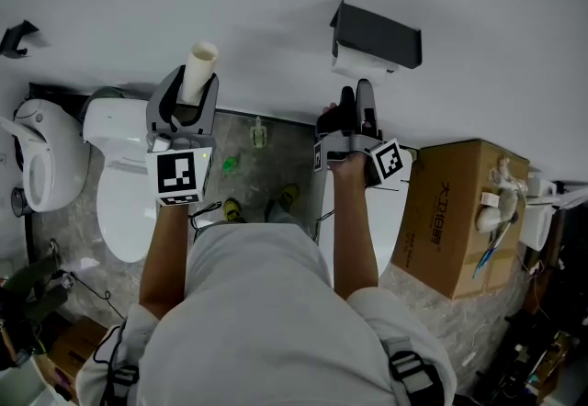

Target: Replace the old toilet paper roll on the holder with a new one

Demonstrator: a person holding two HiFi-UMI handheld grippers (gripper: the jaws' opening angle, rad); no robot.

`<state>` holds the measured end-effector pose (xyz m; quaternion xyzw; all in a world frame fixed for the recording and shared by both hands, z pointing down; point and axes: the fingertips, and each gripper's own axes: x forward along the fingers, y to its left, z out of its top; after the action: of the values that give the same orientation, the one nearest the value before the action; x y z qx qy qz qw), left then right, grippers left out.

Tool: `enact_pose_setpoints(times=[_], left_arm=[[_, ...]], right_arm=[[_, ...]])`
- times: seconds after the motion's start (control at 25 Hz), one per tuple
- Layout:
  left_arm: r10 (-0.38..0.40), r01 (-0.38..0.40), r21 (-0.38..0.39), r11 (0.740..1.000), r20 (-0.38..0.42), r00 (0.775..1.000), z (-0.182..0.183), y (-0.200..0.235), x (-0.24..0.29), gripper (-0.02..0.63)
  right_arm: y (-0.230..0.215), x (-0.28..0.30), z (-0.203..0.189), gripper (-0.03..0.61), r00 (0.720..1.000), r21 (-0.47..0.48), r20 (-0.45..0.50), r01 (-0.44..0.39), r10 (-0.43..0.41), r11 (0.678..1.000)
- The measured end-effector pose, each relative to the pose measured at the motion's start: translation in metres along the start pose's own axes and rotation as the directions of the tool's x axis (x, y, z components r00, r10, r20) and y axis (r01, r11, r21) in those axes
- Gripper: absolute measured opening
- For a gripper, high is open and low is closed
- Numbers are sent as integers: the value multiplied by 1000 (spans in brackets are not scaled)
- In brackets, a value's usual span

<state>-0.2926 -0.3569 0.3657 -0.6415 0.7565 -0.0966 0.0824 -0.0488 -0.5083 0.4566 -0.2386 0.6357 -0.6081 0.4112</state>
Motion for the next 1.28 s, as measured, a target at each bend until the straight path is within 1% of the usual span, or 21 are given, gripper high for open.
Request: enact_pose_setpoints(times=[0.12, 0.2, 0.28, 0.36, 0.52, 0.68, 0.72, 0.76, 0.84, 0.88, 0.96, 1.08, 1.2, 1.28], left_arm=[[-35, 35, -9, 999, 19, 999, 4, -7, -3, 216], [-59, 59, -15, 998, 33, 998, 8, -10, -4, 216], [-78, 80, -26, 996, 44, 996, 11, -13, -6, 216], [-98, 100, -41, 994, 49, 994, 14, -17, -7, 216], [-142, 146, -58, 988, 70, 987, 19, -26, -10, 216], [-176, 185, -81, 979, 99, 979, 25, -30, -18, 216], [-185, 195, -86, 977, 107, 977, 27, -31, -20, 216], [-194, 205, -90, 975, 115, 974, 29, -33, -23, 216], [-211, 224, -96, 970, 128, 969, 33, -34, -29, 216], [-218, 232, -98, 968, 133, 967, 34, -34, -30, 216], [-232, 247, -101, 964, 139, 963, 35, -34, -33, 216], [-256, 272, -105, 957, 145, 956, 36, -35, -36, 216], [-274, 293, -112, 950, 154, 949, 38, -32, -42, 216], [-287, 307, -119, 944, 159, 944, 38, -30, -45, 215]], right_arm=[[9, -18, -1, 291, 1000, -55, 3, 4, -4, 998], [21, -28, -3, 276, 1000, -120, -10, -4, 3, 993], [35, -36, -9, 270, 999, -202, -37, -14, 7, 979], [48, -42, -14, 256, 998, -291, -64, -16, -3, 957], [67, -55, -22, 221, 996, -448, -82, 1, -43, 894], [77, -71, -27, 158, 996, -529, -45, 39, -73, 848], [78, -76, -27, 134, 995, -556, -30, 58, -90, 829], [79, -82, -26, 106, 994, -600, -17, 78, -110, 796], [83, -91, -24, 75, 989, -698, 4, 106, -145, 708], [85, -94, -26, 66, 988, -722, 11, 112, -151, 682], [88, -98, -28, 32, 986, -753, 28, 128, -164, 645], [92, -108, -30, 2, 980, -798, 61, 161, -188, 581], [98, -117, -36, -3, 977, -838, 82, 175, -198, 517], [99, -123, -42, -3, 973, -867, 89, 182, -214, 465]])
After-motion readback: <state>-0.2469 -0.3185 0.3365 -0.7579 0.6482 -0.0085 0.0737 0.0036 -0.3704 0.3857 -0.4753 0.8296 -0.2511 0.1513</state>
